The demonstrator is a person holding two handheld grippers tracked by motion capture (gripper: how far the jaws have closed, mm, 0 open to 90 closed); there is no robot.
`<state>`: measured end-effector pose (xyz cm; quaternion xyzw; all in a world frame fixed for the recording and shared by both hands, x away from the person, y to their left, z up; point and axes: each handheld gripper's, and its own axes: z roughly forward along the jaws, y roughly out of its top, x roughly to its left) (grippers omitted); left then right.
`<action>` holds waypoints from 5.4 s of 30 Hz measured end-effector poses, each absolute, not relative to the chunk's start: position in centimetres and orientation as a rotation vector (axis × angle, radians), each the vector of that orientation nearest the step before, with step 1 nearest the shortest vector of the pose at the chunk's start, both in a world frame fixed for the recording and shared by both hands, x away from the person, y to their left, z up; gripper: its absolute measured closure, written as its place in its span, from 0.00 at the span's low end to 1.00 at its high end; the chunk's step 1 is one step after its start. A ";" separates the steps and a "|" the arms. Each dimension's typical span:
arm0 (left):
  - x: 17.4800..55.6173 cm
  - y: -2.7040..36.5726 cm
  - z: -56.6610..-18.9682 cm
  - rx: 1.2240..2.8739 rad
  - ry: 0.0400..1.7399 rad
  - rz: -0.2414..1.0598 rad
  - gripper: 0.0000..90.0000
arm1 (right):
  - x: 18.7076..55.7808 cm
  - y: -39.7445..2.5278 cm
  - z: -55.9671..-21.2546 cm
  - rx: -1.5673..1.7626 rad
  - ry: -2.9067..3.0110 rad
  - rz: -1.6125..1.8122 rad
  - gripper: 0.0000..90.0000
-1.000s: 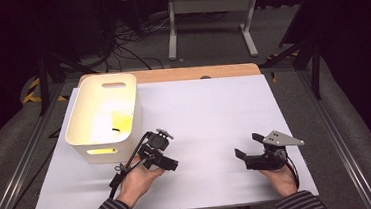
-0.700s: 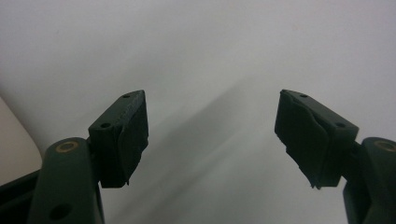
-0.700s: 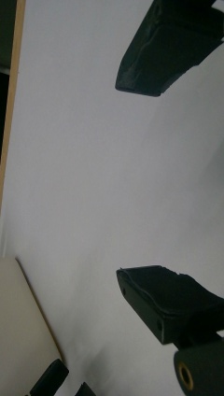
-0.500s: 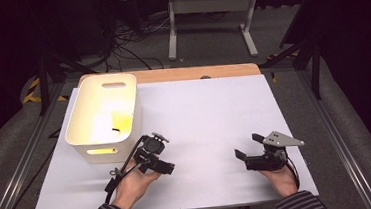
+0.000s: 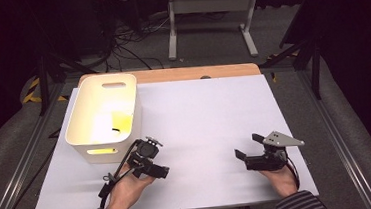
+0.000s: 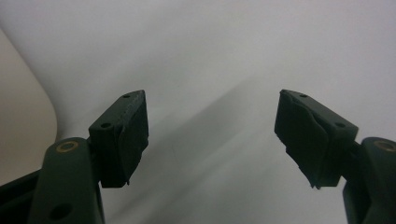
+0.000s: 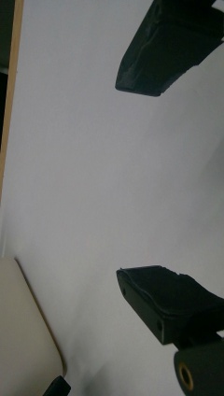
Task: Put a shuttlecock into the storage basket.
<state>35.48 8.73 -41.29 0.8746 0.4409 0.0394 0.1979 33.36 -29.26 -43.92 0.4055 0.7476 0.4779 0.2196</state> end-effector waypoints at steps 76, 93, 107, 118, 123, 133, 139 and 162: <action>32.2 19.1 -41.2 2.210 1.479 0.202 0.30 | 33.0 -29.1 -44.0 1.119 2.079 1.303 0.10; 32.0 20.4 -41.5 2.151 1.514 0.243 0.30 | 32.9 -29.0 -44.0 1.117 2.081 1.300 0.10; 31.4 21.0 -41.9 2.084 1.497 0.314 0.30 | 32.8 -28.9 -44.0 1.114 2.084 1.298 0.10; 30.8 21.8 -41.9 2.001 1.475 0.355 0.30 | 32.6 -28.8 -44.0 1.107 2.090 1.294 0.10; 30.7 22.1 -42.0 1.976 1.472 0.353 0.29 | 32.4 -28.8 -44.0 1.105 2.090 1.298 0.10; 30.1 22.8 -42.1 1.891 1.450 0.408 0.28 | 32.1 -28.7 -44.0 1.106 2.092 1.311 0.09; 29.8 22.8 -42.2 1.875 1.433 0.422 0.27 | 31.8 -28.7 -44.0 1.108 2.092 1.314 0.09; 28.9 23.7 -42.4 1.733 1.363 0.464 0.19 | 31.2 -28.8 -43.9 1.107 2.088 1.327 0.09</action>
